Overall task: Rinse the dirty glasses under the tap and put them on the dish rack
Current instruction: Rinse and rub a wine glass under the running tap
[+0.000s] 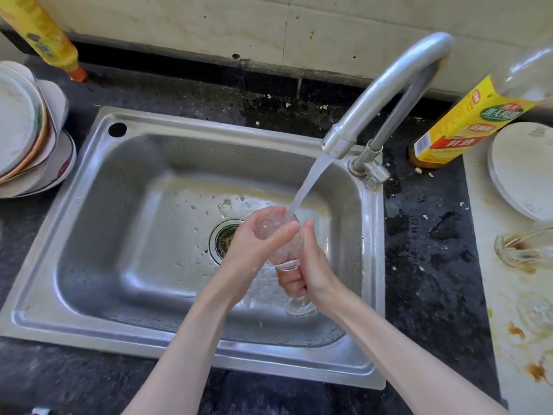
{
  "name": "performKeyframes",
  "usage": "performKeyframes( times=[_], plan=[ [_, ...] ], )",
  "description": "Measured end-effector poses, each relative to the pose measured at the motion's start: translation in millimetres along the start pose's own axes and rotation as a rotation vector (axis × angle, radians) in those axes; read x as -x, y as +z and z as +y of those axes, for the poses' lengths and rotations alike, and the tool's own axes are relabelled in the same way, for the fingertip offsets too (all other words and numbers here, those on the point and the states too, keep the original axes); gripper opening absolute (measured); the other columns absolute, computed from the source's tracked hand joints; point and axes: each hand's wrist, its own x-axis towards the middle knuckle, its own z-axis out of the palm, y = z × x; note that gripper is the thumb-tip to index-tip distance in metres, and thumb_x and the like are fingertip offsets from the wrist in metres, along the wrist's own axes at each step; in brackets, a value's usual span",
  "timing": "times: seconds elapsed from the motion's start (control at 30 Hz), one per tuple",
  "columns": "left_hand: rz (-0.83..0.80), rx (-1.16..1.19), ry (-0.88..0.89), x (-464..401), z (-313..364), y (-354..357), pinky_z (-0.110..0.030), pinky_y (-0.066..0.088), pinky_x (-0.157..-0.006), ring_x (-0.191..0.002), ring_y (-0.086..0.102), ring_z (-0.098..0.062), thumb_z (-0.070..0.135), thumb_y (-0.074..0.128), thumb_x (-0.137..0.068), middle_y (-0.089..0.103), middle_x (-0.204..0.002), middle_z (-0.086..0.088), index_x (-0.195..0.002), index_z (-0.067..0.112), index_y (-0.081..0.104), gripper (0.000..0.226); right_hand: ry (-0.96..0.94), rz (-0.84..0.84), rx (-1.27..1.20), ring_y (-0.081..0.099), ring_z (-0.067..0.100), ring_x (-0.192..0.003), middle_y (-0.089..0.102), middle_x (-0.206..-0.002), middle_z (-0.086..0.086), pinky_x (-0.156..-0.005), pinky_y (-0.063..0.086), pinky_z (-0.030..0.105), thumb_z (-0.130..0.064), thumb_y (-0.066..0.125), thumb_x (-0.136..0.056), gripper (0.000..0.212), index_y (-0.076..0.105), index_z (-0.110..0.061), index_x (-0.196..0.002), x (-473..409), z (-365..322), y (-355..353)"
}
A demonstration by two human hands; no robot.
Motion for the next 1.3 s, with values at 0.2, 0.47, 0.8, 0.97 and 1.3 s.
performKeyframes(
  times=[0.2, 0.47, 0.8, 0.97, 1.3],
  plan=[
    [0.258, 0.152, 0.001, -6.9, -5.4, 22.1, -0.019, 0.047, -0.062, -0.076, 0.059, -0.012, 0.030, 0.074, -0.076, 0.064, -0.083, 0.000, -0.094, 0.012, 0.059, 0.030, -0.253, 0.194, 0.532, 0.057, 0.015, -0.108, 0.048, -0.115, -0.018, -0.095, 0.043, 0.039, -0.070, 0.002, -0.079, 0.075, 0.028, -0.035, -0.140, 1.3, 21.0, 8.5],
    [0.095, 0.073, -0.036, -10.9, -3.9, 14.2, -0.040, 0.048, -0.082, -0.086, 0.067, -0.023, 0.039, 0.080, -0.060, 0.072, -0.097, -0.008, -0.100, 0.019, 0.066, 0.047, 0.077, 0.118, 0.029, 0.021, 0.006, -0.030, 0.027, -0.035, -0.007, -0.036, 0.016, 0.013, -0.061, -0.002, -0.093, 0.079, 0.054, -0.012, -0.065, -7.5, 0.0, -3.5],
    [0.262, 0.221, -0.058, -13.8, -0.1, 26.9, -0.039, 0.045, -0.089, -0.093, 0.062, -0.021, 0.041, 0.080, -0.058, 0.068, -0.096, -0.003, -0.096, 0.019, 0.063, 0.047, -0.247, 0.423, 0.747, 0.060, 0.030, -0.098, 0.066, -0.102, 0.011, -0.080, 0.043, 0.038, -0.056, 0.001, -0.092, 0.065, 0.048, -0.018, -0.118, -0.6, -2.9, -1.0],
    [0.135, 0.133, 0.020, -15.7, 6.1, 17.5, -0.035, 0.052, -0.071, -0.080, 0.069, -0.024, 0.034, 0.078, -0.062, 0.072, -0.093, -0.012, -0.102, 0.023, 0.063, 0.044, 0.142, 0.010, 0.030, 0.019, 0.008, -0.029, 0.024, -0.036, -0.004, -0.036, 0.016, 0.012, -0.069, -0.002, -0.088, 0.078, 0.038, -0.016, -0.046, -17.5, -14.2, -11.6],
    [0.306, 0.024, 0.036, -16.9, 5.2, 36.8, -0.025, 0.052, -0.078, -0.096, 0.066, -0.017, 0.039, 0.074, -0.074, 0.067, -0.108, -0.006, -0.114, 0.023, 0.057, 0.047, -0.231, 0.401, 0.515, 0.062, 0.024, -0.095, 0.069, -0.101, 0.006, -0.077, 0.044, 0.034, -0.059, -0.001, -0.092, 0.073, 0.057, -0.024, -0.119, -13.3, -4.2, -5.5]
  ],
)
